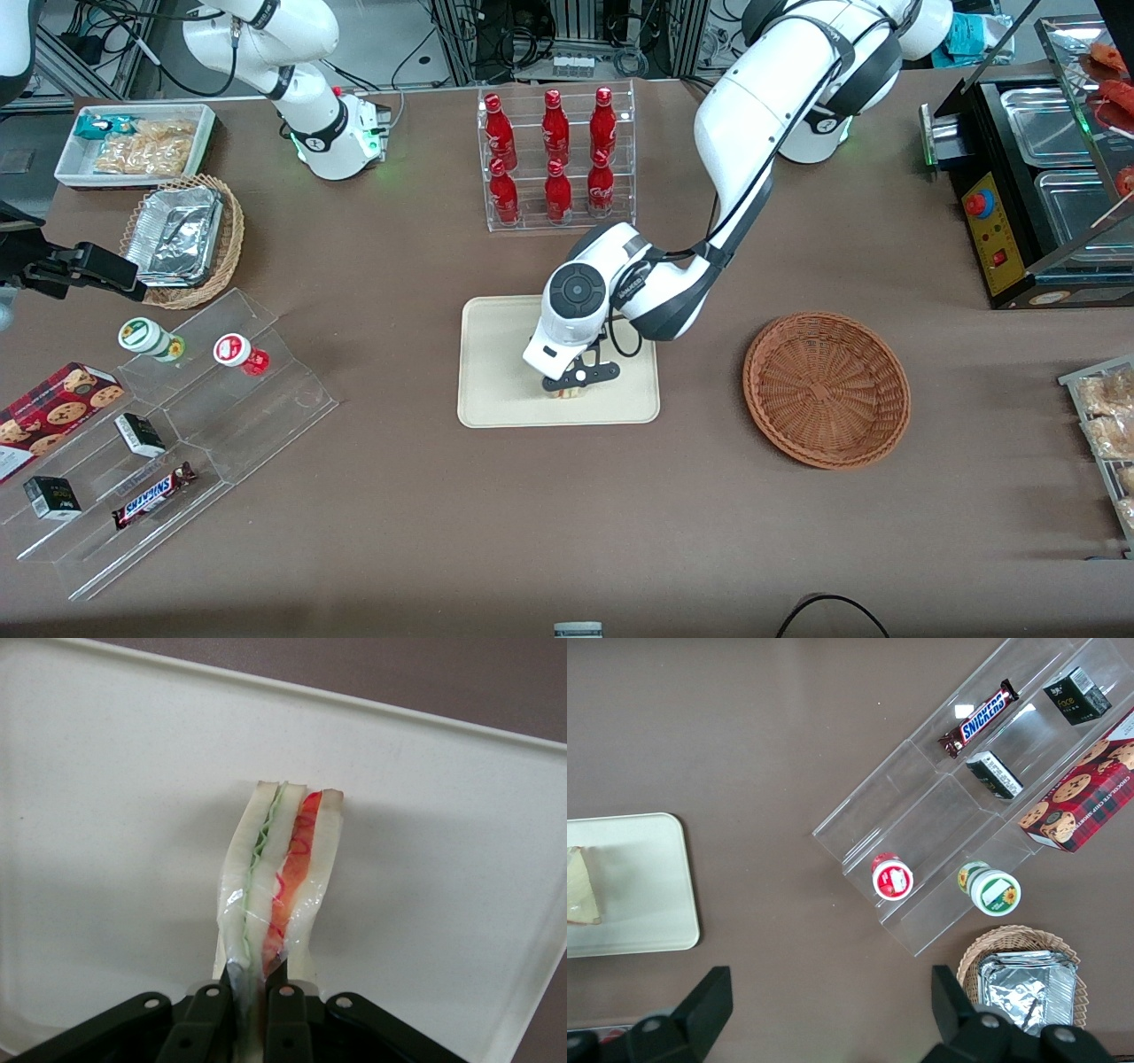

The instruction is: Place sandwich from basket to tray

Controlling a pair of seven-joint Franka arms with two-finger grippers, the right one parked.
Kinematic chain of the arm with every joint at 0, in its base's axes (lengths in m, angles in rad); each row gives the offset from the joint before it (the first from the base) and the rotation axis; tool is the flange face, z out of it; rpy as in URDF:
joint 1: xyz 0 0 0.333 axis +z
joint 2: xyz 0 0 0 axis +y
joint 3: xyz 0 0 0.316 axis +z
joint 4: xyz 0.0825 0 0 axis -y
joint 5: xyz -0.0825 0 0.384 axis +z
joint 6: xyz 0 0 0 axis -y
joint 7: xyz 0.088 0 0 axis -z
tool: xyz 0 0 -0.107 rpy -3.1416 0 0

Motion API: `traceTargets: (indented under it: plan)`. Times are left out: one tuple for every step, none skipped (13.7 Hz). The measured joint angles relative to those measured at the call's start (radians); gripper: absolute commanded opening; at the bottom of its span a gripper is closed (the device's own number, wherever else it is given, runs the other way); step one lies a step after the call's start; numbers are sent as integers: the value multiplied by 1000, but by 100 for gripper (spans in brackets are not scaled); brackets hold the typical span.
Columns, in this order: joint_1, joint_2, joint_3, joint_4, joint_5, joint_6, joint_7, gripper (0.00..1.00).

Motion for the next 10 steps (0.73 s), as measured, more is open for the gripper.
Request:
traceTargets:
  plan:
    - [0, 7, 0, 1, 0, 8, 0, 83]
    - [0, 13, 0, 1, 0, 25, 0, 100]
    - [0, 15, 0, 2, 0, 38, 0, 100]
    - [0, 15, 0, 7, 1, 40, 0, 100]
    - [1, 13, 0, 18, 1, 39, 0, 100]
    - [3, 4, 1, 32, 2, 29, 0, 100]
    - [7, -14, 2, 47, 3, -3, 0, 100]
    - [11, -42, 3, 58, 5, -43, 0, 100]
    - [14, -77, 5, 65, 12, -84, 0, 100]
    - [15, -116, 12, 67, 20, -127, 0, 100]
